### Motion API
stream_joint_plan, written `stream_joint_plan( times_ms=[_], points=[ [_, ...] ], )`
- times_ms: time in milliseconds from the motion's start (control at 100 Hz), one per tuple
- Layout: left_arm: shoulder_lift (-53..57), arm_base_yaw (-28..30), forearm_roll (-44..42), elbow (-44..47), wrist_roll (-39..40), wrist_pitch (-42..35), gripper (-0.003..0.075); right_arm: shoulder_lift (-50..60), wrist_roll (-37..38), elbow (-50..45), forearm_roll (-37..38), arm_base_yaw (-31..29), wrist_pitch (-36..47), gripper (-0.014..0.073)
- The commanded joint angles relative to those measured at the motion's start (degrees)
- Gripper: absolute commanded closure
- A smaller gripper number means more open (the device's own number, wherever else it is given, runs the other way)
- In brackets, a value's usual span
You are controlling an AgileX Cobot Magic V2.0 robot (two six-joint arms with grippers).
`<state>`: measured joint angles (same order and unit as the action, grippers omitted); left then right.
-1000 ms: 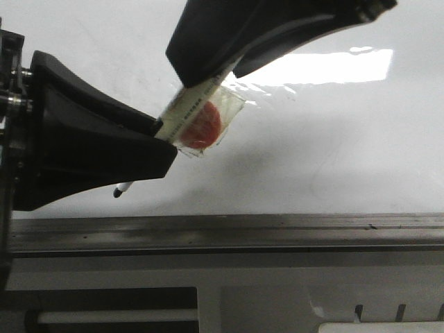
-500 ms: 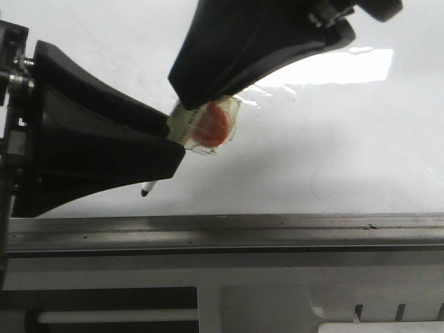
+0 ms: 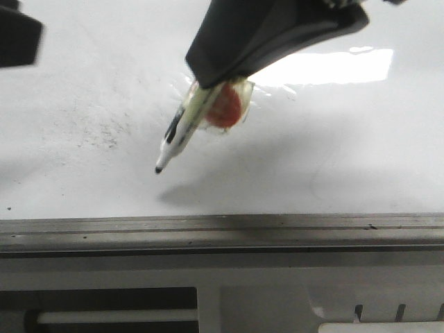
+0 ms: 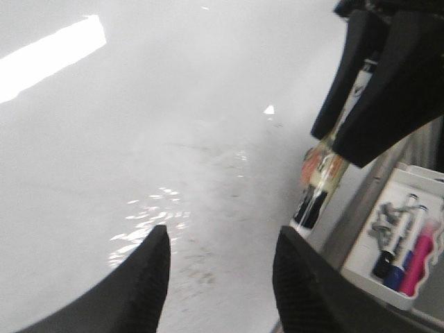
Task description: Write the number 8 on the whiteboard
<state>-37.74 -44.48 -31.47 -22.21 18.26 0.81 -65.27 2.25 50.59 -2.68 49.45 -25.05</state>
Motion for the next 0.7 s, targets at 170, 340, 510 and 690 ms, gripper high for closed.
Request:
stream_joint_plan(
  times_ms=[170,340,510,690],
  points=[
    [8.2,5.8,3.0,-1.7,0.8,1.4,0.0395,2.2,0.8,8.3,0.5,-8.3,3.7,0.0663],
    [8.2,6.6,5.0,-1.7,0.8,-1.2,0.0395,0.5,0.8,11.7,0.8,-10.5,3.6,0.0663],
    [8.2,6.6,5.0,-1.7,0.8,-3.1,0.0396,-4.0,0.8,11.7,0.8,-10.8,1.1,0.0663],
    [8.1,6.6,5.0,-1.7,0.8,-3.0,0.0396,-3.3,0.8,11.7,1.8,-10.9,-2.5,0.0663]
  ],
)
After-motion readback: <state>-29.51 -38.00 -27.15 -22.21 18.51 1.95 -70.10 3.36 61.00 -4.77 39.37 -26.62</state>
